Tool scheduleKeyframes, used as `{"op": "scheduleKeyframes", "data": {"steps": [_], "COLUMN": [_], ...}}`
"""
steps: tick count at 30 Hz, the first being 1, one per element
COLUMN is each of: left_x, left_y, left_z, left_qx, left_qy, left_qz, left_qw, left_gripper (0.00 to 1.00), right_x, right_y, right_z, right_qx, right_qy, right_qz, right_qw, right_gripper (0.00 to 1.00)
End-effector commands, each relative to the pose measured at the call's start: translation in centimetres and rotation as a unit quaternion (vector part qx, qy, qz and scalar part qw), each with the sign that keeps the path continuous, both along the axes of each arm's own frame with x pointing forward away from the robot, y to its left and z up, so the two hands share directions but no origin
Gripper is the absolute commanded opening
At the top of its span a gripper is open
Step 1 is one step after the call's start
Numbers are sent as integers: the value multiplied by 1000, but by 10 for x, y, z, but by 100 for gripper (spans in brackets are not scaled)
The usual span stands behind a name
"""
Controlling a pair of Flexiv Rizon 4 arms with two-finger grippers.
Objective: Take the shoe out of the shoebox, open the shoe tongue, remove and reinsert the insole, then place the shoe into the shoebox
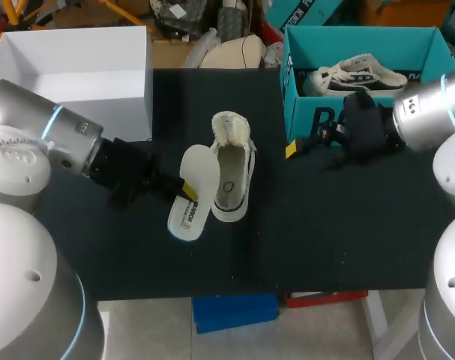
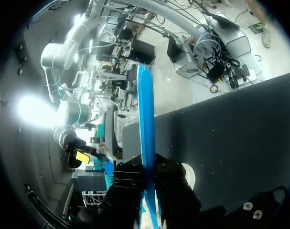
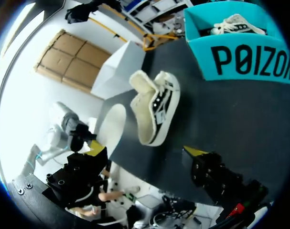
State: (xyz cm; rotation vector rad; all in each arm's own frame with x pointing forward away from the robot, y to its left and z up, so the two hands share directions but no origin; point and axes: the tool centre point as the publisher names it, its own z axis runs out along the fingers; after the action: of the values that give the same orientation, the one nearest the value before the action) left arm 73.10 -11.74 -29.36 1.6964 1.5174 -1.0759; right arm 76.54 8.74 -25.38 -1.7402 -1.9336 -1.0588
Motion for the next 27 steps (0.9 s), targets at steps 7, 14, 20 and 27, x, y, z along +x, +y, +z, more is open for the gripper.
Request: {"op": "scheduleKeyframes", "data": {"steps": [7,14,20,27], "left_x": [-21,-27,-35,-30], "left_y": [-1,-1,-2,-6], "left_z": [2,1,0,-18], "left_qx": [62,87,94,135], "left_qy": [26,57,120,142], "left_qz": [-54,-78,-108,-121], "left_qw": [996,992,982,973], "left_gripper": [0,0,0,0], "right_x": [-55,-57,-57,-57], "right_y": [-32,-33,-33,-33], "right_z": [16,16,16,16], "right_qx": [-15,-11,-11,-11], "right_qy": [-15,-13,-13,-13], "right_qz": [-50,-45,-45,-45], "right_qw": [999,999,999,999], "right_gripper": [100,100,100,100]}}
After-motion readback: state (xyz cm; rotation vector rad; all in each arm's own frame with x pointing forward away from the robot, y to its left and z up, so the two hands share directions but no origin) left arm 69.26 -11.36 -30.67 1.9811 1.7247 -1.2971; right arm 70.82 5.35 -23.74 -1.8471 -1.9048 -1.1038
